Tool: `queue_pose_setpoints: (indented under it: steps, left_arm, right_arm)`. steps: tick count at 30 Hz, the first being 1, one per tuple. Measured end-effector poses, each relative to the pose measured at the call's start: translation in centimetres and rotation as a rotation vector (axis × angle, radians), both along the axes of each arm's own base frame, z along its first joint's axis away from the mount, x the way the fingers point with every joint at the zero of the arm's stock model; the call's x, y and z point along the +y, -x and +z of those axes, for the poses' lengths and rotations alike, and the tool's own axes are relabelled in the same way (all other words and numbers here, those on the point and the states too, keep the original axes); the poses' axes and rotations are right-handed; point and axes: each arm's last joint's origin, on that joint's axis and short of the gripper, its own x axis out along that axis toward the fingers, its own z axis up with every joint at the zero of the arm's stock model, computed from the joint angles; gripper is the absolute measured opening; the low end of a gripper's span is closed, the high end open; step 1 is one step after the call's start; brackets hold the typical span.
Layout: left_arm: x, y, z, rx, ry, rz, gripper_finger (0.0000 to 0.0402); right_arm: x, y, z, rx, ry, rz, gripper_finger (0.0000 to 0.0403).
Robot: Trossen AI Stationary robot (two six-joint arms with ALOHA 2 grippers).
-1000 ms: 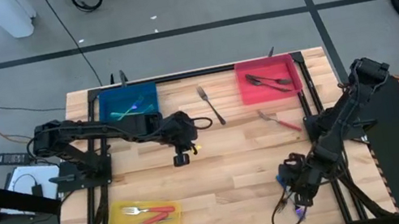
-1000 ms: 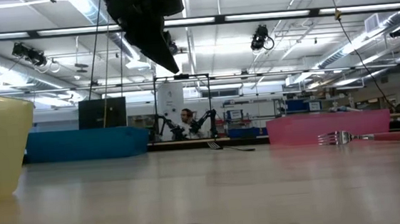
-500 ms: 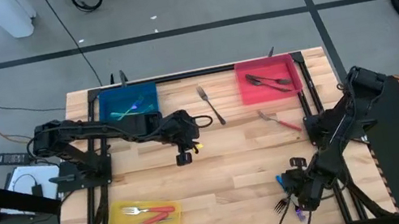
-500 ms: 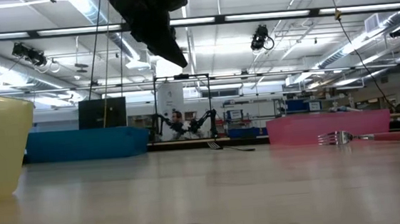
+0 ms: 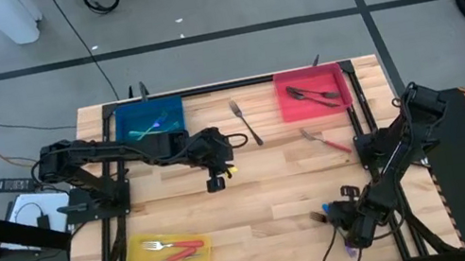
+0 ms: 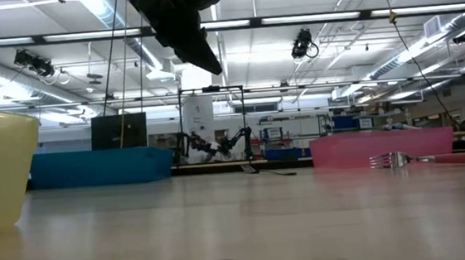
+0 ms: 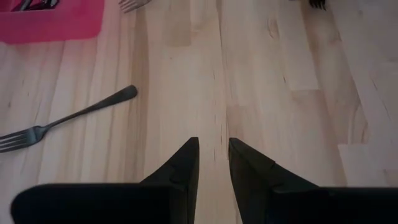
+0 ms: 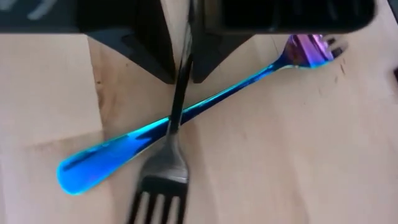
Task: Sort silverware by color (type)
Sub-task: Put the bottom black fork into the red bin
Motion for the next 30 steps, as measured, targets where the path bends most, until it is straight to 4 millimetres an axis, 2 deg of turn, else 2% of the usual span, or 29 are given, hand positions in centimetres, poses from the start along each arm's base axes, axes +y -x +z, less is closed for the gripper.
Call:
queue_pose_setpoints:
  steps: [4, 11, 18, 24, 30]
  left_arm:
    - [0.0, 0.0, 0.0, -0.003, -0.002, -0.002, 0.0087]
    - [0.0, 0.0, 0.0, -0.004, -0.002, -0.002, 0.0087]
    - [0.0, 0.0, 0.0, -0.004, -0.001, -0.002, 0.0087]
    - [0.0, 0.0, 0.0, -0.004, -0.005, -0.006, 0.0087]
    - [0.0, 0.0, 0.0, -0.004, -0.025, -0.027, 0.0087]
  right_arm:
    - [0.0, 0.0, 0.0, 0.014, -0.016, -0.098, 0.0017]
    - [-0.1, 0.0, 0.2, 0.018, -0.048, -0.258, 0.0017]
    - [-1.7, -0.2, 2.3, -0.111, -0.026, -0.433, 0.0013]
    - [-4.5, -0.2, 4.3, -0.138, 0.055, -0.502, 0.0013]
    - [-9.9, 0.0, 6.3, -0.05, 0.271, -0.585, 0.0013]
